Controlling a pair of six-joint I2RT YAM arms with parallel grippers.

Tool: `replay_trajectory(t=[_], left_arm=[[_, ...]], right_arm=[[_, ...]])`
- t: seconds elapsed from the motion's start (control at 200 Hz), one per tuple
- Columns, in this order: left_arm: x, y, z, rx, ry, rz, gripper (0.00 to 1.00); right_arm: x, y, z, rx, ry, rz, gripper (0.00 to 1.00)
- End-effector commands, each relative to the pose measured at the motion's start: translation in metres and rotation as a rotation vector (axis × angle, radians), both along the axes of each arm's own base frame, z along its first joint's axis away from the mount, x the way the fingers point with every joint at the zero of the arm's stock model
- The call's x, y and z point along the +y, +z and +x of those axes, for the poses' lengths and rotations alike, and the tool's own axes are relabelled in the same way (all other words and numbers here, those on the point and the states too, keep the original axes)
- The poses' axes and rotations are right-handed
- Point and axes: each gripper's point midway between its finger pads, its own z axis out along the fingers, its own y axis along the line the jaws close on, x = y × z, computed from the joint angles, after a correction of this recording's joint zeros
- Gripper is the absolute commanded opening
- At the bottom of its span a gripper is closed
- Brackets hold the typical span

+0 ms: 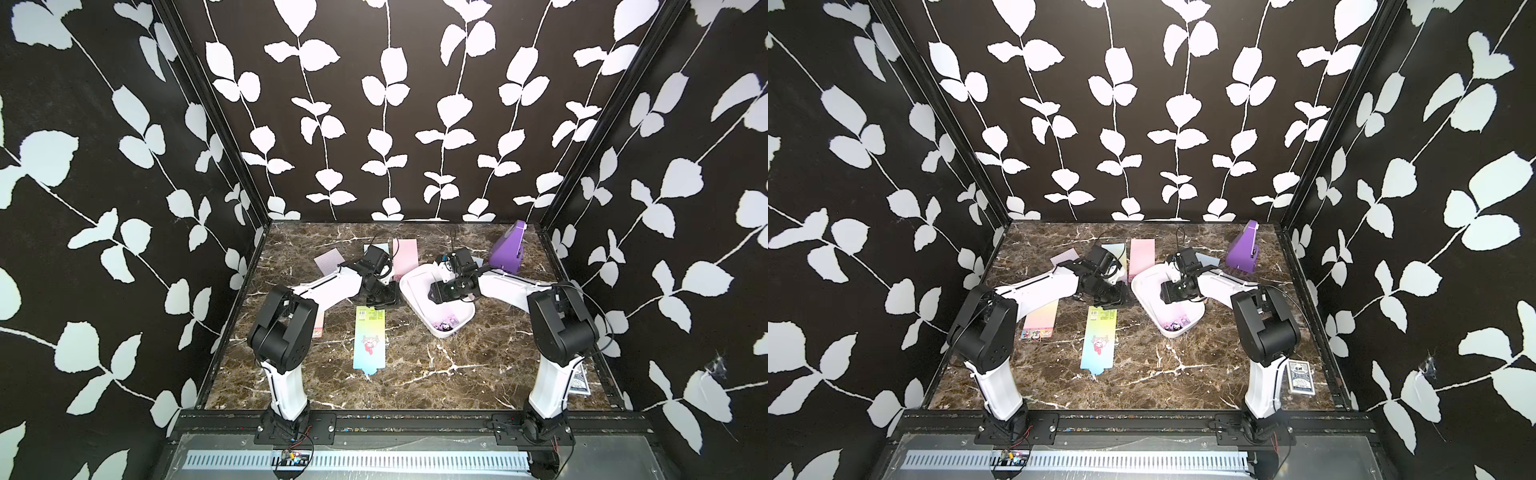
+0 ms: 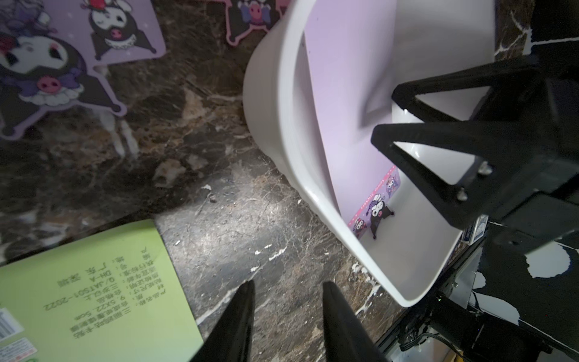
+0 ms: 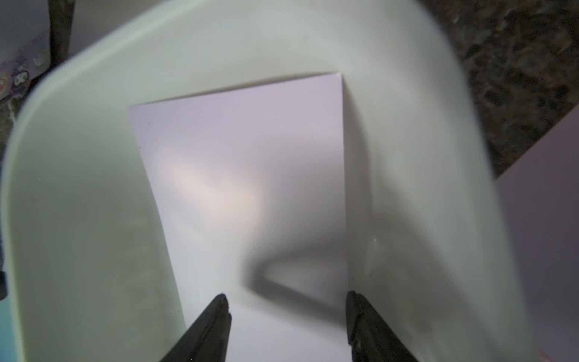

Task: Take the stickers out of the storage box
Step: Pick up the sticker from the storage box.

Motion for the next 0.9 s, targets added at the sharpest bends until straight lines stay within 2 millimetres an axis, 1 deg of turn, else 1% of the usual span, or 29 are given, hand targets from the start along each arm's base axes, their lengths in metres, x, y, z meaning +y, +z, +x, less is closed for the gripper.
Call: replay_trajectory(t=[0.0,0.175,0.305,0.4,0.5,0.605,0.675,0.78,0.895], left_arm=[[-0.004,0.011,0.005,-0.022,-0.002,-0.019,0.4],[-0.007,0.01,0.006,-0.018,-0.007,-0.025,0.4],[-0.009,0.011,0.006,-0.018,-0.014,-0.026,0.4],[-0.01,0.01,0.005,-0.017,-0.015,-0.023,0.4],[-0.011,0.01,0.006,-0.017,-0.014,-0.025,0.4],[-0.013,0.009,0.007,-0.015,-0.017,-0.025,0.4],[-0.014,0.007,0.008,-0.015,-0.016,-0.022,0.4],[-0.016,0.007,0.012,-0.027,-0.004,-0.027,0.4],[-0.018,0.008,0.016,-0.038,0.003,-0.033,0.4]], right_arm=[[-0.002,-0.015,-0.003,0.01,0.004,-0.044,0.62],[0.001,-0.021,-0.007,0.027,0.026,-0.081,0.63],[0.004,-0.017,-0.007,0.017,0.035,-0.097,0.63],[0.007,-0.007,-0.006,0.006,0.032,-0.075,0.64],[0.009,0.01,-0.003,-0.021,0.02,-0.054,0.64],[0.006,0.027,0.0,-0.057,0.007,-0.056,0.65],[0.003,0.032,-0.002,-0.071,0.006,-0.076,0.65],[-0.002,0.03,-0.002,-0.076,-0.001,-0.099,0.65],[-0.009,0.02,-0.006,-0.05,-0.011,-0.142,0.66]])
